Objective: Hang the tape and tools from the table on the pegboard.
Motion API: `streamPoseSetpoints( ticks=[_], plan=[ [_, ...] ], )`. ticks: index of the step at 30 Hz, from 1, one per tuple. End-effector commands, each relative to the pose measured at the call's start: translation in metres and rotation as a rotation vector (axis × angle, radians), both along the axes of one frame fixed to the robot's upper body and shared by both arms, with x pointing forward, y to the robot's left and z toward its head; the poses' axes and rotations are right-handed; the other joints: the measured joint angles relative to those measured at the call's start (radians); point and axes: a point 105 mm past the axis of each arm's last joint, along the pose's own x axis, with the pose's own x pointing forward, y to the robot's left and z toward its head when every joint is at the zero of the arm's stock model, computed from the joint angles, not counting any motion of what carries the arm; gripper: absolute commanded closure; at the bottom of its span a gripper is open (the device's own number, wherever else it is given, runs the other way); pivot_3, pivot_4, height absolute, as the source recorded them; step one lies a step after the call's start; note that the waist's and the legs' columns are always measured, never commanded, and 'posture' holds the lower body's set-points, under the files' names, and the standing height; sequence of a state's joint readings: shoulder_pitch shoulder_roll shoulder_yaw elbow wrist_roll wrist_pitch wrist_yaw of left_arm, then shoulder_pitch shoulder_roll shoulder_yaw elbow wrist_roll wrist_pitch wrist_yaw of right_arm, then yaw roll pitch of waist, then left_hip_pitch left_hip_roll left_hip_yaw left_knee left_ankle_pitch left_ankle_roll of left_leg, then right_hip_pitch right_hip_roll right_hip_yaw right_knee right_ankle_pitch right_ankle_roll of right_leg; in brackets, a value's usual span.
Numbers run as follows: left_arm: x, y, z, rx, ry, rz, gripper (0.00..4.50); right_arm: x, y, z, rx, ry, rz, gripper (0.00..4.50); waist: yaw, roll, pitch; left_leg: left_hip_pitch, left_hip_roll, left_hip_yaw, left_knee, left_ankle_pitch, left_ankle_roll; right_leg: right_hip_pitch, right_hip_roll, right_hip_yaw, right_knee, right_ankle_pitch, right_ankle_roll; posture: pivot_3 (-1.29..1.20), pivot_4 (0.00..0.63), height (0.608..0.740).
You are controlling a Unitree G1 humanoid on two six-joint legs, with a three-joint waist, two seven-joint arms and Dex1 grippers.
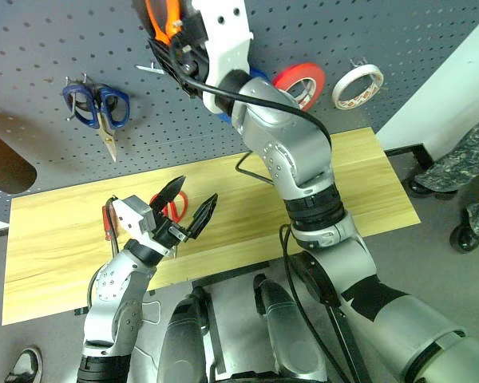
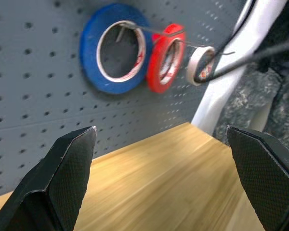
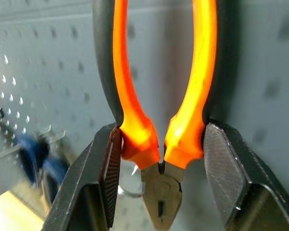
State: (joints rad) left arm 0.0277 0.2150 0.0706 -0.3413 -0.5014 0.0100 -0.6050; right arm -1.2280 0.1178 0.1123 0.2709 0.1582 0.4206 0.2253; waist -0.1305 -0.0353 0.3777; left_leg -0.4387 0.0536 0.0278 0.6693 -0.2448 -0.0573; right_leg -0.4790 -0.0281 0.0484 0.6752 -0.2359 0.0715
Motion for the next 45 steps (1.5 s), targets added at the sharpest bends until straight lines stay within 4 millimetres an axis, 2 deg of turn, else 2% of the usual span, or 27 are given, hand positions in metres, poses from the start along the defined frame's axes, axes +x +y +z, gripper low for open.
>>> streamPoseSetpoints(
  ticks=[1, 5, 14, 27, 36, 45],
  plan=[
    [-0.003, 0.002, 0.003, 0.002, -0.026, 0.009, 0.00, -0.010, 0.022, 0.014, 0.013, -0.059, 0.038, 2.37, -0.002, -0.001, -0.001, 0.001, 0.000, 0.000, 0.000, 0.002, 0.001, 0.001, 0.001, 0.001, 0.000, 0.001, 0.000, -0.07, 0.284, 0.712],
    [-0.001, 0.004, 0.002, 0.011, -0.027, 0.009, 0.00, -0.005, 0.023, 0.015, 0.016, -0.065, 0.030, 2.37, 0.000, -0.003, -0.005, 0.002, 0.000, 0.000, -0.001, 0.008, 0.007, 0.001, 0.002, 0.001, 0.000, 0.007, -0.002, -0.07, 0.278, 0.712],
    [0.000, 0.002, 0.000, 0.026, -0.029, -0.003, 0.00, 0.001, 0.016, 0.012, 0.014, -0.062, 0.009, 2.37, 0.000, -0.005, -0.008, 0.001, 0.000, 0.000, -0.001, 0.010, 0.008, 0.001, 0.003, 0.001, 0.000, 0.009, -0.003, -0.08, 0.288, 0.712],
    [-0.002, 0.003, 0.001, 0.022, -0.025, -0.001, 0.00, 0.000, 0.010, 0.007, 0.010, -0.052, 0.006, 2.37, 0.003, -0.005, -0.008, 0.001, 0.000, 0.000, -0.001, 0.010, 0.008, 0.000, 0.003, 0.001, -0.001, 0.009, -0.003, -0.08, 0.294, 0.712],
    [-0.001, 0.000, 0.002, 0.023, -0.026, -0.017, 0.00, -0.003, 0.011, 0.001, 0.009, -0.048, 0.009, 2.37, 0.007, -0.005, -0.008, -0.001, 0.000, -0.001, -0.001, 0.010, 0.008, 0.000, 0.002, 0.001, -0.002, 0.009, -0.003, -0.06, 0.275, 0.712],
    [0.000, 0.000, 0.002, 0.036, -0.026, -0.031, 0.00, -0.001, 0.000, -0.007, 0.003, -0.031, -0.029, 2.37, 0.007, -0.005, -0.008, -0.004, 0.000, -0.001, -0.002, 0.010, 0.008, -0.002, 0.002, 0.000, -0.006, 0.010, -0.001, -0.07, 0.289, 0.712]
  ],
)
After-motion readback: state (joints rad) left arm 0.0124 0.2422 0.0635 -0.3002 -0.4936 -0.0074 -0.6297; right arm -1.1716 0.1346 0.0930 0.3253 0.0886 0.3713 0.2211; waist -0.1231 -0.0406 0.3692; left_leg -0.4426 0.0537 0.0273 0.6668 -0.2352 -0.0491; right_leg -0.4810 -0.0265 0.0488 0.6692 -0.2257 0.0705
